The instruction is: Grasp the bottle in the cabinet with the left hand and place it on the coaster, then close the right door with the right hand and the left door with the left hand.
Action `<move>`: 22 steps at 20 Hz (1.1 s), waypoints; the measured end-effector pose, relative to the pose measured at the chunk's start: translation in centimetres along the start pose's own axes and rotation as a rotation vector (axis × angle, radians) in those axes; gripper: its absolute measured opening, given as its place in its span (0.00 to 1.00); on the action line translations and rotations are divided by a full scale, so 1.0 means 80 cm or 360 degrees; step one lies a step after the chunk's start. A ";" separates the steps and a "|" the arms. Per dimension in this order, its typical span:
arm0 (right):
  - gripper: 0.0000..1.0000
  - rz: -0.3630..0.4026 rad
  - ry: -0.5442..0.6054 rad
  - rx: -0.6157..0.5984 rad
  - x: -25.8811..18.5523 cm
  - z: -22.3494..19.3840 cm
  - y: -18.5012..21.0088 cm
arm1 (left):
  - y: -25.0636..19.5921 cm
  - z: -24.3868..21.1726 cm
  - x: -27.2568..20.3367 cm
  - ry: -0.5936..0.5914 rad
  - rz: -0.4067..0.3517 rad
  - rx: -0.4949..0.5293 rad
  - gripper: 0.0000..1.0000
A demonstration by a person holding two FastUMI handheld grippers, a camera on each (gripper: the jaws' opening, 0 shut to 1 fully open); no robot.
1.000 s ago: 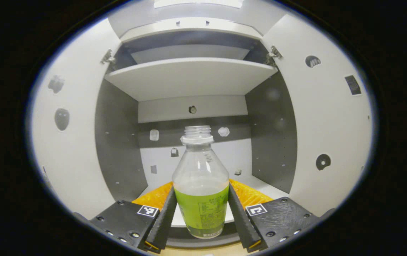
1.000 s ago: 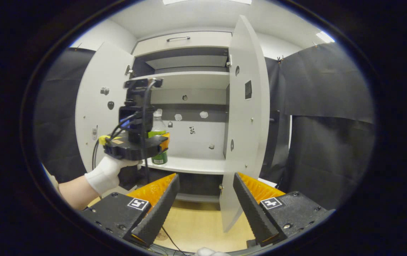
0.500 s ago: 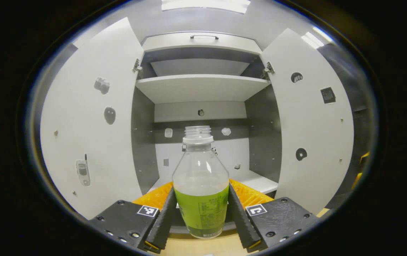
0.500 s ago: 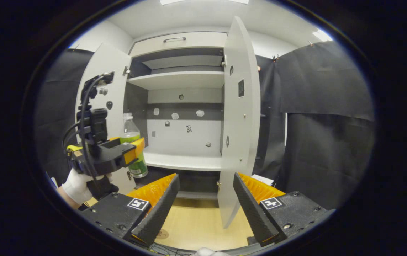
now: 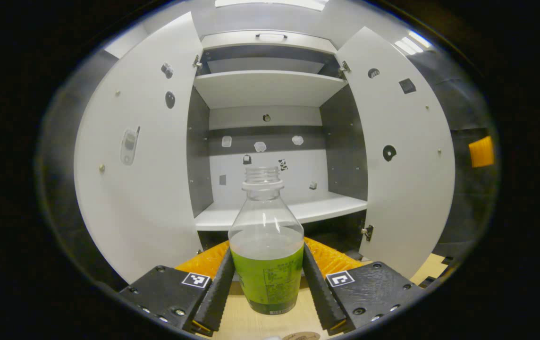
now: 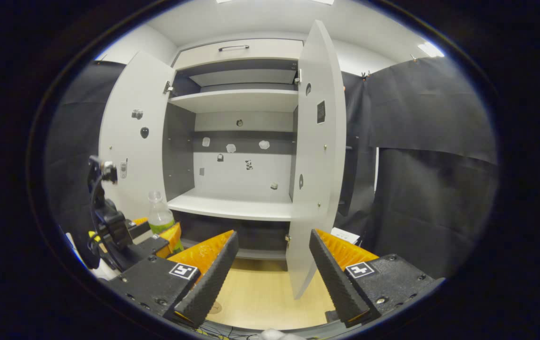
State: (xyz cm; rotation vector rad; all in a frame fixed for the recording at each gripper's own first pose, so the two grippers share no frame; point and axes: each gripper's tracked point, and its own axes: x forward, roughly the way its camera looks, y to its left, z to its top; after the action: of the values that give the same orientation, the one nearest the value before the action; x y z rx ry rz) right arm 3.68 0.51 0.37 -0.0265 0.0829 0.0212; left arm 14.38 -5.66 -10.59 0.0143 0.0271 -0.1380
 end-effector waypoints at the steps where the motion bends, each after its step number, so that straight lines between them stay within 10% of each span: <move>1: 0.97 0.0002 0.0010 -0.0009 0.001 -0.002 0.001 | -0.003 -0.014 -0.002 0.0005 -0.0018 0.0002 0.74; 22: 0.99 0.0084 0.0262 -0.0146 0.003 -0.047 0.016 | -0.071 -0.225 -0.056 0.0017 -0.0272 -0.0212 0.75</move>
State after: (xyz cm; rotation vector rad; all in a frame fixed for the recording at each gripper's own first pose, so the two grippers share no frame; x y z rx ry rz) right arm 3.54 1.68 -3.42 -0.1179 0.2473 0.0754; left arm 8.70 -10.40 -28.56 -0.1206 0.0483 -0.3067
